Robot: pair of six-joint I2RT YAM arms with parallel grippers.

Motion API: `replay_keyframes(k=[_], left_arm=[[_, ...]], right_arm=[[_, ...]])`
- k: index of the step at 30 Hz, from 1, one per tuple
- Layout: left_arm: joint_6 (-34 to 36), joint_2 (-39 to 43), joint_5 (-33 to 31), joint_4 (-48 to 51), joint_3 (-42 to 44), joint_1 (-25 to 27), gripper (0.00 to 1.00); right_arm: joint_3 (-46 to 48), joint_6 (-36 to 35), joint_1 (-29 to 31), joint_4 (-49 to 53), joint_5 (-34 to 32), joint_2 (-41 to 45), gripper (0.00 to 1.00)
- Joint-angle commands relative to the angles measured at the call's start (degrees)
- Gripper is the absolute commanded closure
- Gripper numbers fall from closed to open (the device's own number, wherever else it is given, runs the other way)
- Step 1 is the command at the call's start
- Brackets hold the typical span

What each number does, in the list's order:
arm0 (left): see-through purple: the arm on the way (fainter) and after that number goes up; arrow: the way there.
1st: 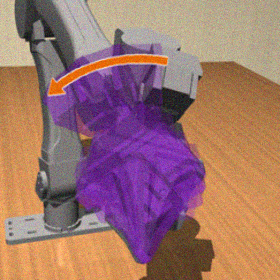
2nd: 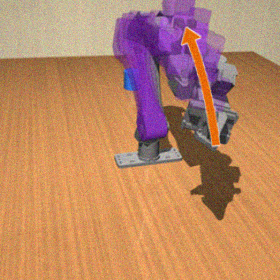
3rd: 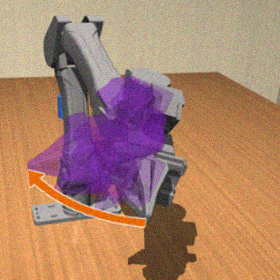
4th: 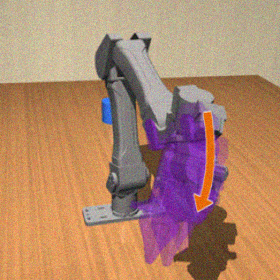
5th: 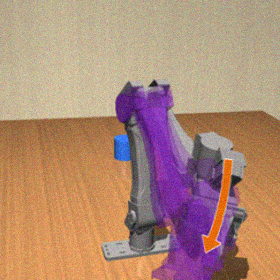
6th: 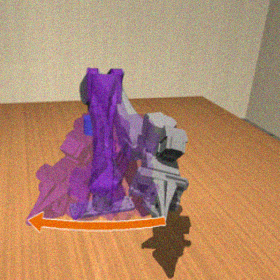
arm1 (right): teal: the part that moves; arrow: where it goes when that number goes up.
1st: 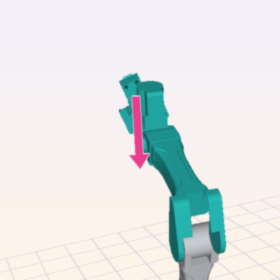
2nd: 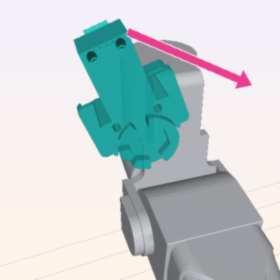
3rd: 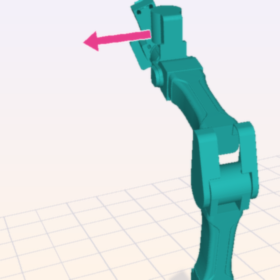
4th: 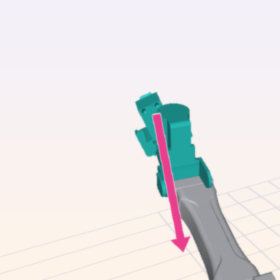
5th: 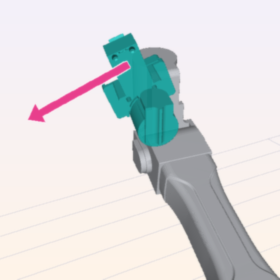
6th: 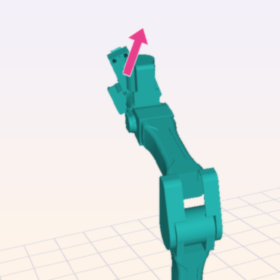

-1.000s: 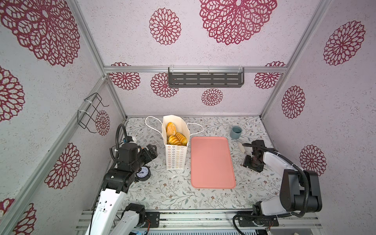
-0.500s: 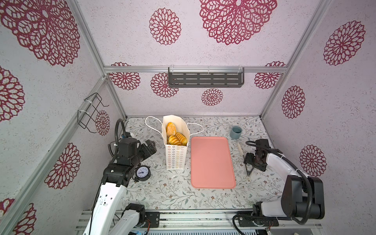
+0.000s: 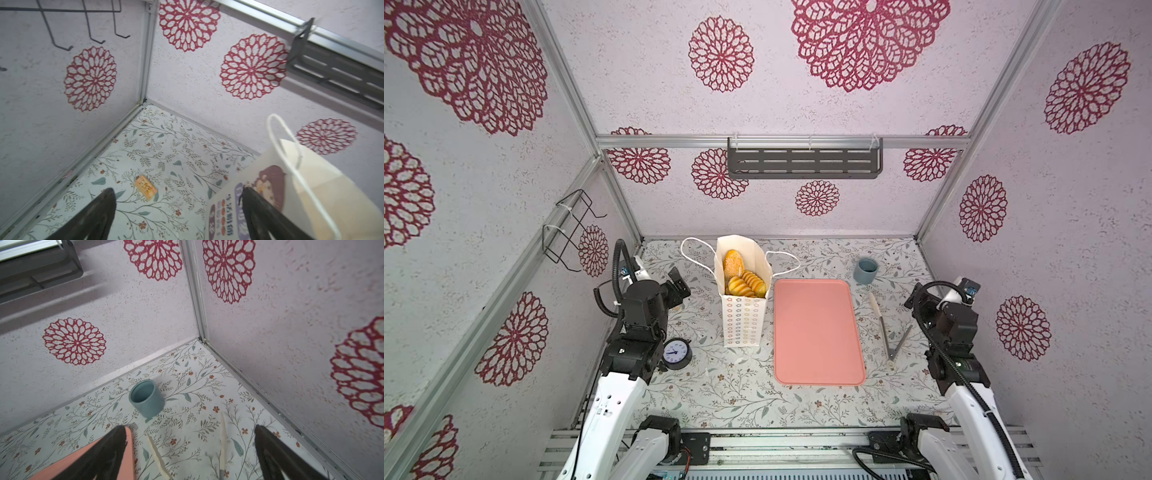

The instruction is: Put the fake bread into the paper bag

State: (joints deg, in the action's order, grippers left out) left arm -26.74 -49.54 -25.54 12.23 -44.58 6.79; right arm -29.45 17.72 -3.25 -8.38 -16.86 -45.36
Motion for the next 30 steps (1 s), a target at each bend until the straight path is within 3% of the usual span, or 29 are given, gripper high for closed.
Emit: replay_keyframes(k=[1,7,9,16,20,24,25,28,30], left_arm=[[1.53,-2.97,-8.32,-14.01,8.39,-1.62,0.03],[4.1,-14.05,-14.18,-26.52,15.61,-2.49,0.03],[2.24,-17.94,-10.92,-20.48,11.18,-4.77,0.03],[8.16,-26.82,-8.88,-34.81,10.65,-7.22,0.03],[6.95,-28.62,-2.55,-27.29,7.61,-10.77,0.03],[10.48,-29.86,-2.91,-41.74,16.31,-11.18,0.03],[9.49,-28.81,-1.81,-39.35,16.18,-11.65,0.03],[14.47,-30.34,1.11,-50.79,19.16,-11.78,0.03],[15.46,-31.1,2.7,-50.77,18.75,-11.88,0.03]], right_arm=[[0.32,-4.11,-0.03,-11.22,-6.15,-6.74,0.01],[5.89,-6.89,0.79,-19.33,-9.9,-15.75,0.01],[7.69,-7.17,1.75,-22.24,-11.23,-17.97,0.01],[12.89,-10.35,6.75,-36.93,-13.07,-27.08,0.01],[15.16,-11.44,7.42,-47.5,-11.63,-31.02,0.01],[15.71,-15.22,7.9,-57.08,-9.72,-36.77,0.01],[16.25,-15.0,7.9,-59.8,-9.35,-38.77,0.01],[16.59,-17.33,8.42,-63.01,-5.55,-41.37,0.01],[17.8,-17.59,8.48,-68.31,-6.52,-43.71,0.01]])
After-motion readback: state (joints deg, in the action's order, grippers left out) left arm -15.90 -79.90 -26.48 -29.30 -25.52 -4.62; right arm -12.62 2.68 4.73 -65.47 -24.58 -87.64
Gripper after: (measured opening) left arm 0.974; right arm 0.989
